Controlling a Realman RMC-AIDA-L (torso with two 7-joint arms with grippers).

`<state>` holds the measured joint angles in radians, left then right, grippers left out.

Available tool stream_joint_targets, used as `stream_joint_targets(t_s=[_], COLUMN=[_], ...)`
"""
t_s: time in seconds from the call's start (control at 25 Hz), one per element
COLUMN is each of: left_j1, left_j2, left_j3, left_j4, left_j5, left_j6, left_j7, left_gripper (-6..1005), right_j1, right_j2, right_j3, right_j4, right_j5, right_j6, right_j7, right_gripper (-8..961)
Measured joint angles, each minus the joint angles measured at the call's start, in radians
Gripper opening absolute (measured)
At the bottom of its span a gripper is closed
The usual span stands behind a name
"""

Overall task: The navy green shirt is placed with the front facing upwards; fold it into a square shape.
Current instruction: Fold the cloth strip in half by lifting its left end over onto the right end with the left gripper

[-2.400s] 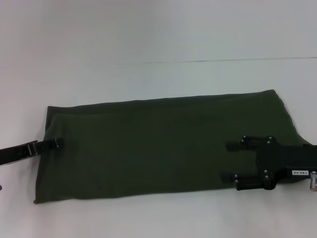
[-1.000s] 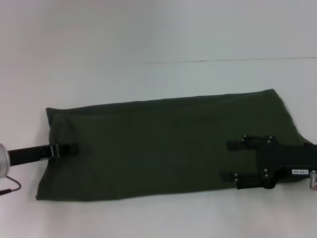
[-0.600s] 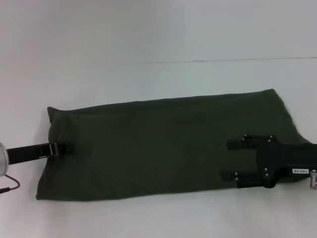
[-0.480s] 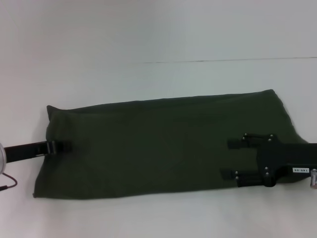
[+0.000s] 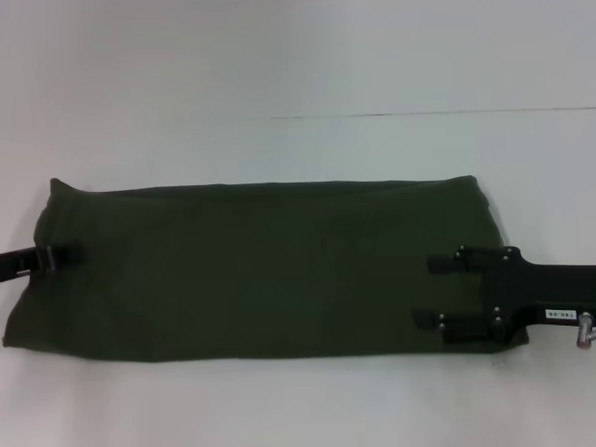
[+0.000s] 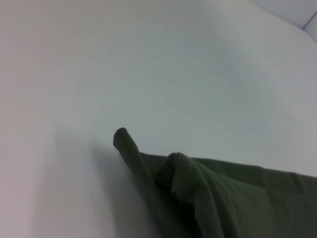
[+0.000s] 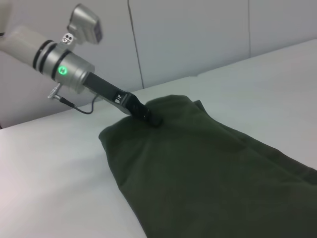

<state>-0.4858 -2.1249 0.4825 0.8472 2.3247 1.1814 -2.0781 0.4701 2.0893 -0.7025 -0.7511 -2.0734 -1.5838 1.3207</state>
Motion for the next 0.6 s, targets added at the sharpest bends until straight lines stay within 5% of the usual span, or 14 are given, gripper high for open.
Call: stream_joint_targets(t_s=[0.12, 0.32, 0.6], left_j1=[-0.013, -0.059, -0.134], left_j2=[0.001, -0.034, -0.045], left_j3=[-0.003, 0.013, 0.191], left_j4=[0.006, 0.040, -0.008], left_j5=[-0.029, -0.116, -0.263], left_j6=[0.043, 0.144, 0.113], left_j7=[0.005, 0.007, -0.045], left_gripper=[55, 54, 54], right_j1=[-0.001, -0.009, -0.035], right_j2=[0.000, 0.000, -0.001], right_j3=[0.003, 0.017, 0.034], right_j4=[0.008, 0.018, 0.025], right_j5=[0.005, 0.016, 0.018], right_j6=[0.010, 0.016, 0.009], right_j7=[0.000, -0.001, -0.011], right_gripper=[885, 885, 884])
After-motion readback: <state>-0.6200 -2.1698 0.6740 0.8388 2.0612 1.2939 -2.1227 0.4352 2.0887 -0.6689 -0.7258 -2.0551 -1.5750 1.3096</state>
